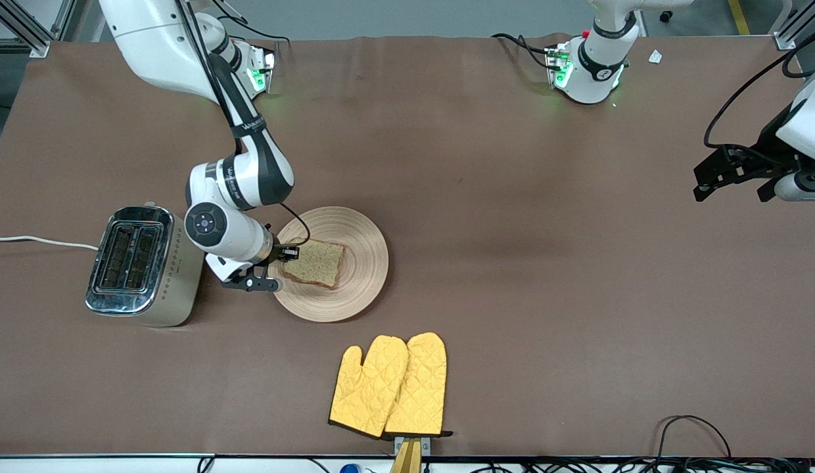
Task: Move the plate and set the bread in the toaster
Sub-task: 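Lift the bread and carry it above the toaster slot with the right gripper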
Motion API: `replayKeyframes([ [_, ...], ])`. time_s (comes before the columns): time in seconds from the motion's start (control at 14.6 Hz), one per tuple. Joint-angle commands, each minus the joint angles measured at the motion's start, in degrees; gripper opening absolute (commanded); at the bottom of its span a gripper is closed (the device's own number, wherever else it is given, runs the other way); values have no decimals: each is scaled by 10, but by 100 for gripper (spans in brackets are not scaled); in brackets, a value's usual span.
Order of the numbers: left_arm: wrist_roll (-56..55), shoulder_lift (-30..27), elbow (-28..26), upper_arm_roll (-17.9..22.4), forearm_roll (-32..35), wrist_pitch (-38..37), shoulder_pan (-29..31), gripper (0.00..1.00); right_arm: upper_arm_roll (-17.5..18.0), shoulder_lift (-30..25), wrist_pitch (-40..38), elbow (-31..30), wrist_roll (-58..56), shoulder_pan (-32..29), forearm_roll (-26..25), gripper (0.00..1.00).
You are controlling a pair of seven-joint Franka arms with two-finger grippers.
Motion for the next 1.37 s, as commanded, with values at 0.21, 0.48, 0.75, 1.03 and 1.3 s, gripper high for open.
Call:
replayKeyframes([
  [0.21, -9, -5, -4, -1, 5, 2, -5, 100, -3, -41, -223, 159, -4, -5, -91, 0],
  [0.48, -8, -5, -3, -1, 5, 2, -5, 100, -3, -59, -317, 221, -14, -8, -178, 0],
  [0.75, -7, -4, -4, -1, 5, 2, -3, 100, -12, -83, -333, 235, -83, -19, -278, 0],
  [1.03, -7, -4, -4, -1, 5, 2, -2, 100, -38, -84, -372, 259, -124, -41, -334, 0],
  [1.3, -7, -5, -4, -1, 4, 2, -2, 100, -41, -82, -376, 256, -126, -55, -407, 0],
])
